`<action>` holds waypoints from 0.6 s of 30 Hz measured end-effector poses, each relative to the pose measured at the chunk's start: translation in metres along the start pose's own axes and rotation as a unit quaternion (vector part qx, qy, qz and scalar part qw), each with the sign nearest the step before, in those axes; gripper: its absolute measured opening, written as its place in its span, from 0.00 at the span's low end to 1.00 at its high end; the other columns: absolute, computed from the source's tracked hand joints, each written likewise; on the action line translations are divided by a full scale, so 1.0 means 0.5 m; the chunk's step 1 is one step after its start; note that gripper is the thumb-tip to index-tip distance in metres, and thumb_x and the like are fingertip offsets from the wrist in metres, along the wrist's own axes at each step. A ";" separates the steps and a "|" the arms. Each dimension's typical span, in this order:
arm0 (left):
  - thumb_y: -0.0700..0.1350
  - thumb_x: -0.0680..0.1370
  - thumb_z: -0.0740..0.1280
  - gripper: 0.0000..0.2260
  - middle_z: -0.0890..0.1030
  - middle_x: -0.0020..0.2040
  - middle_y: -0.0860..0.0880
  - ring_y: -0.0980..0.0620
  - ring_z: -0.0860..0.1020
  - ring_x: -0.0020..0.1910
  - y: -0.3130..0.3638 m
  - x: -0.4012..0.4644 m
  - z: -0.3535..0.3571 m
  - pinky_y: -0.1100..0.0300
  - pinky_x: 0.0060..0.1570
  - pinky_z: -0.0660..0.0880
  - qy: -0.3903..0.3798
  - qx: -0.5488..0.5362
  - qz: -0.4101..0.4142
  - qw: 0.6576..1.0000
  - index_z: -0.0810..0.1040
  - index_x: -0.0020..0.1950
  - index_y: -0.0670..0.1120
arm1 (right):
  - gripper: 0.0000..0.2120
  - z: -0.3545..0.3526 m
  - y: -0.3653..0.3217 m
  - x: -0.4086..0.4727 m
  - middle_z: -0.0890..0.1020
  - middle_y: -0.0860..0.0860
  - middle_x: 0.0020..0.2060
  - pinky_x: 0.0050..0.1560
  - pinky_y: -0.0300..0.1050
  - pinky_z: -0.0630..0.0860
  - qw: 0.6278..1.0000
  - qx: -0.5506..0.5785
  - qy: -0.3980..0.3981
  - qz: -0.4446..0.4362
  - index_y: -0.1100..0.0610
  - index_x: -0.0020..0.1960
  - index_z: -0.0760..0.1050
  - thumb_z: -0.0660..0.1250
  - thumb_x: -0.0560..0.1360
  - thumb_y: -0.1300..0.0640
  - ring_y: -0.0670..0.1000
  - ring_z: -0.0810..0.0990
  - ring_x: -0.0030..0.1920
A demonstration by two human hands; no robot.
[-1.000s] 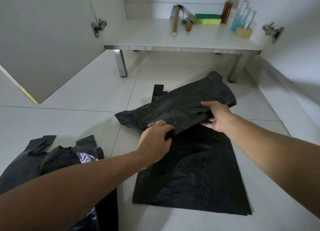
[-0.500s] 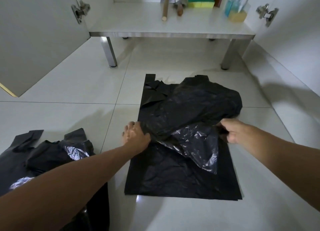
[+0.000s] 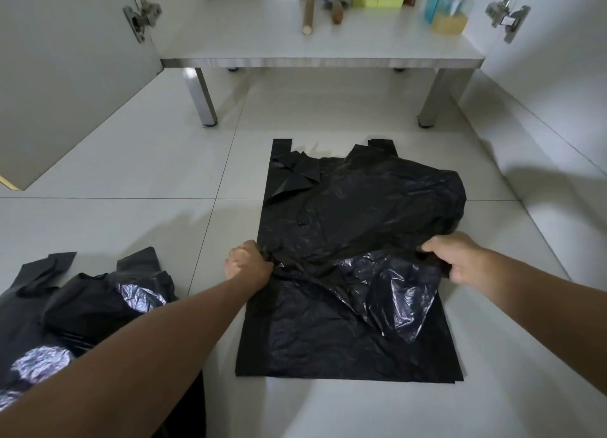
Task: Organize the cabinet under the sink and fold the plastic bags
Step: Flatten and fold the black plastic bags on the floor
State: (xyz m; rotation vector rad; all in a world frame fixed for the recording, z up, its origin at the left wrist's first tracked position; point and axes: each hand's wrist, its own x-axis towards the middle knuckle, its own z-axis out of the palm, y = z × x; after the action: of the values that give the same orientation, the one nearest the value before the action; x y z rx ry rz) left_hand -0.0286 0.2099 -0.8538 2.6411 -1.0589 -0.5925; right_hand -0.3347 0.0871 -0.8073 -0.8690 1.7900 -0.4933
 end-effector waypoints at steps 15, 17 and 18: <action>0.40 0.77 0.65 0.07 0.77 0.42 0.47 0.42 0.78 0.43 0.056 -0.022 -0.107 0.52 0.45 0.76 0.135 -0.315 0.084 0.936 0.68 0.44 0.48 | 0.35 0.046 -0.162 -0.025 0.71 0.51 0.69 0.70 0.45 0.67 0.960 -0.002 0.044 -0.276 0.50 0.78 0.59 0.64 0.75 0.69 0.54 0.71 0.68; 0.40 0.72 0.68 0.07 0.79 0.38 0.44 0.40 0.81 0.40 0.008 -0.043 -0.066 0.46 0.41 0.81 0.042 -0.313 0.058 0.947 0.70 0.41 0.49 | 0.34 0.047 -0.136 -0.015 0.74 0.54 0.66 0.65 0.47 0.72 0.968 -0.039 0.052 -0.244 0.52 0.76 0.59 0.66 0.74 0.65 0.57 0.74 0.64; 0.40 0.70 0.69 0.06 0.81 0.37 0.43 0.40 0.82 0.37 -0.010 -0.059 -0.054 0.45 0.39 0.81 0.005 -0.290 0.039 0.956 0.73 0.42 0.47 | 0.33 0.046 -0.121 -0.014 0.74 0.56 0.65 0.63 0.49 0.73 0.972 -0.066 0.058 -0.217 0.55 0.76 0.58 0.67 0.73 0.63 0.59 0.74 0.62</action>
State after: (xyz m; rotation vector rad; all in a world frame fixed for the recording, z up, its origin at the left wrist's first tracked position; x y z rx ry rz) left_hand -0.0327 0.2356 -0.8234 2.0790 -0.8211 -0.7372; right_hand -0.2922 0.0545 -0.7706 -1.3625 1.7526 -0.7215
